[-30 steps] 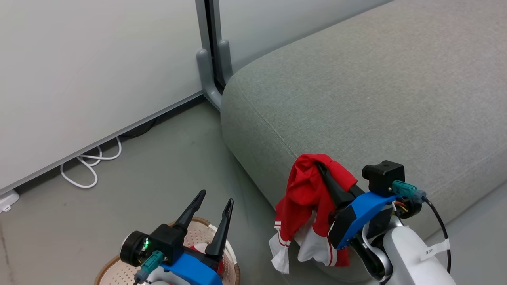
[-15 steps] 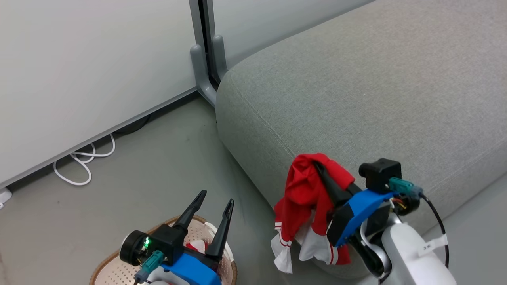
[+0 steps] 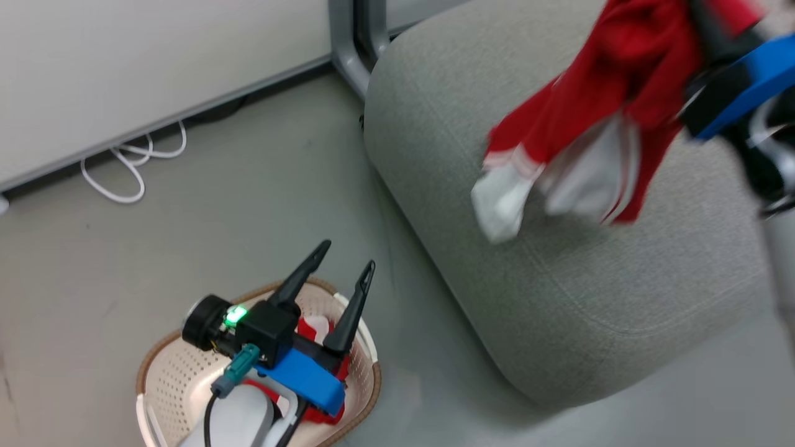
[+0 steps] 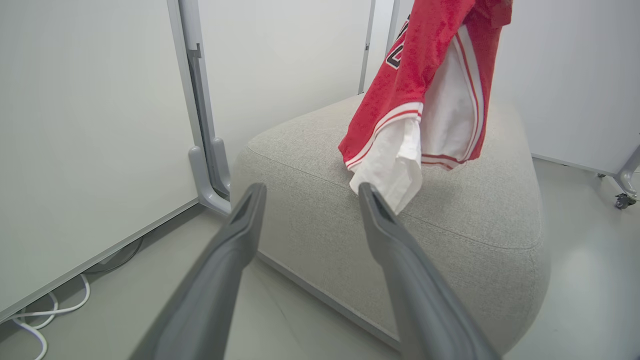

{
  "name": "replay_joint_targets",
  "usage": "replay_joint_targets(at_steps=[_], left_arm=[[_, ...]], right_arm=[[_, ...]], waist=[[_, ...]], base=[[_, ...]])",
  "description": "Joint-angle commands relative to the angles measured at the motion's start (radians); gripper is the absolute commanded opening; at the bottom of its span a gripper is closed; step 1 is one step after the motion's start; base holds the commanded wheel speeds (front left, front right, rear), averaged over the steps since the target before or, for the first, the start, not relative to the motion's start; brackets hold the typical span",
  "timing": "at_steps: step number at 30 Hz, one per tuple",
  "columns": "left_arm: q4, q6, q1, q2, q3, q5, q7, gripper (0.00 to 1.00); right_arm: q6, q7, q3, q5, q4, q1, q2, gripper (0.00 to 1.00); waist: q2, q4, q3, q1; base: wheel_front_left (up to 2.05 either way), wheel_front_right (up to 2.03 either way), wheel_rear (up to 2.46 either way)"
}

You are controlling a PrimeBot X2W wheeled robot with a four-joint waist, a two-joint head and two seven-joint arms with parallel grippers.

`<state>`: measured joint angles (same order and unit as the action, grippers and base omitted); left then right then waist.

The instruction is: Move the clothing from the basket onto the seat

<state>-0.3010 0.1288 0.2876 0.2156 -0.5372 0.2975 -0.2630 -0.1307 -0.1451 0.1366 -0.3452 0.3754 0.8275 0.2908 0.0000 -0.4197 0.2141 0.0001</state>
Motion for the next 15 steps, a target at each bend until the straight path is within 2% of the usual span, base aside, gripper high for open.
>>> replay_joint_targets(at_steps=[1, 8, 15], left_arm=[[0.009, 0.002, 0.037, 0.016, -0.007, -0.005, -0.003, 1.00], [0.047, 0.002, 0.132, 0.073, -0.033, -0.016, -0.003, 1.00], [0.091, 0.002, 0.220, 0.126, -0.055, -0.029, 0.002, 1.00]], right_arm=[[0.000, -0.007, -0.038, 0.002, 0.003, 0.057, 0.027, 0.00], [0.000, -0.041, -0.264, 0.013, 0.032, 0.247, 0.139, 0.00], [0.000, 0.018, -0.449, 0.018, 0.129, 0.268, 0.143, 0.00]], waist=[[0.0000, 0.048, 0.076, -0.0001], [0.0000, 0.111, 0.241, -0.0001], [0.0000, 0.143, 0.391, -0.0001]], base=[[0.00, 0.00, 0.00], [0.00, 0.00, 0.00], [0.00, 0.00, 0.00]])
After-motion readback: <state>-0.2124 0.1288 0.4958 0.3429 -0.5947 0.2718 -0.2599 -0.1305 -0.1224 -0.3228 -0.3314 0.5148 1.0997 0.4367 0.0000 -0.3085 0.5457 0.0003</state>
